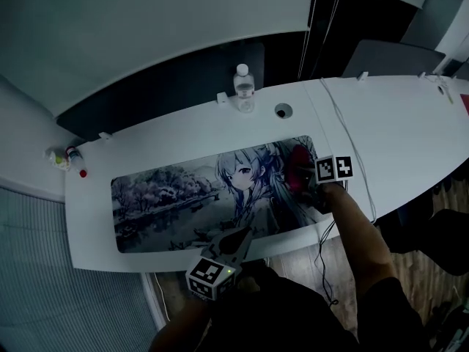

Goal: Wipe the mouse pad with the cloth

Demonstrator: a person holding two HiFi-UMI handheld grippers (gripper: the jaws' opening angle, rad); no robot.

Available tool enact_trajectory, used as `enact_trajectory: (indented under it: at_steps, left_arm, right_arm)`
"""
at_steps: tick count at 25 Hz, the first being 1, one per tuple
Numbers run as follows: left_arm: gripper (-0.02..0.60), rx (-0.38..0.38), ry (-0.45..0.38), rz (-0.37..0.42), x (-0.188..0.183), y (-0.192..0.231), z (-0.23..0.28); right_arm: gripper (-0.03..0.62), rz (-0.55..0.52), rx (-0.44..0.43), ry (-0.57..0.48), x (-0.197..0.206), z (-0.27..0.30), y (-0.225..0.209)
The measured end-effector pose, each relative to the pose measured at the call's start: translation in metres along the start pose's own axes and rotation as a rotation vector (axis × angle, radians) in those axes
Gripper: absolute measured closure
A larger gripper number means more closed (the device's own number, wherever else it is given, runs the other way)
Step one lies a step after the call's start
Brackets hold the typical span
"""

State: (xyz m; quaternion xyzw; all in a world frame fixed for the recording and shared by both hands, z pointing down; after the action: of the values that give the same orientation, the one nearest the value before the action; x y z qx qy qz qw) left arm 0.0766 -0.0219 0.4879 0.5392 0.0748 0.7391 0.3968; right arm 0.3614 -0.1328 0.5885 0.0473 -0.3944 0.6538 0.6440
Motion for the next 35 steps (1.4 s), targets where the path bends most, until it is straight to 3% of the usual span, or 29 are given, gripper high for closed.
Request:
enact_trajectory:
  at_steps: [9, 18, 24, 35]
  left_arm:
    - [0.577, 0.007, -0.018, 0.0, -0.015, 0.015, 0.003]
    - [0.577, -0.016, -0.053, -0.044, -0.012, 0.04, -0.014]
    - [0.577, -0.033, -0.083, -0.071, -0.008, 0.053, -0.033]
    - [0.575, -0.097, -0.135, -0.122, 0.001, 0.09, -0.101]
  right_arm:
    - [0.487, 0.024, 0.035, 0.067, -0.042, 0.017, -0.026]
    - [0.487, 0.107, -0.045, 0.107, -0.051, 0.04, -0.019]
    - [0.487, 0.071, -0.071, 0.14, -0.059, 0.066, 0.013]
    - [0.487, -0.011, -0.127, 0.195, -0.067, 0.138, 0.113]
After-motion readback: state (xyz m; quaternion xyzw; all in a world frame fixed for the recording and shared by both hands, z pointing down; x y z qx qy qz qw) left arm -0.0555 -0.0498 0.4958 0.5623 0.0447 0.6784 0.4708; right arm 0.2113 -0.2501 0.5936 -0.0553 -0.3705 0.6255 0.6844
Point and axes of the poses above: the fingertips, and each gripper's own axes: z forward along the fingers, y to its left, x out of its underside, the point moved 6 cm from there along -z, backward along the fingers, and after that the axes turned 13 degrees about -z, right-handed, at the moved point
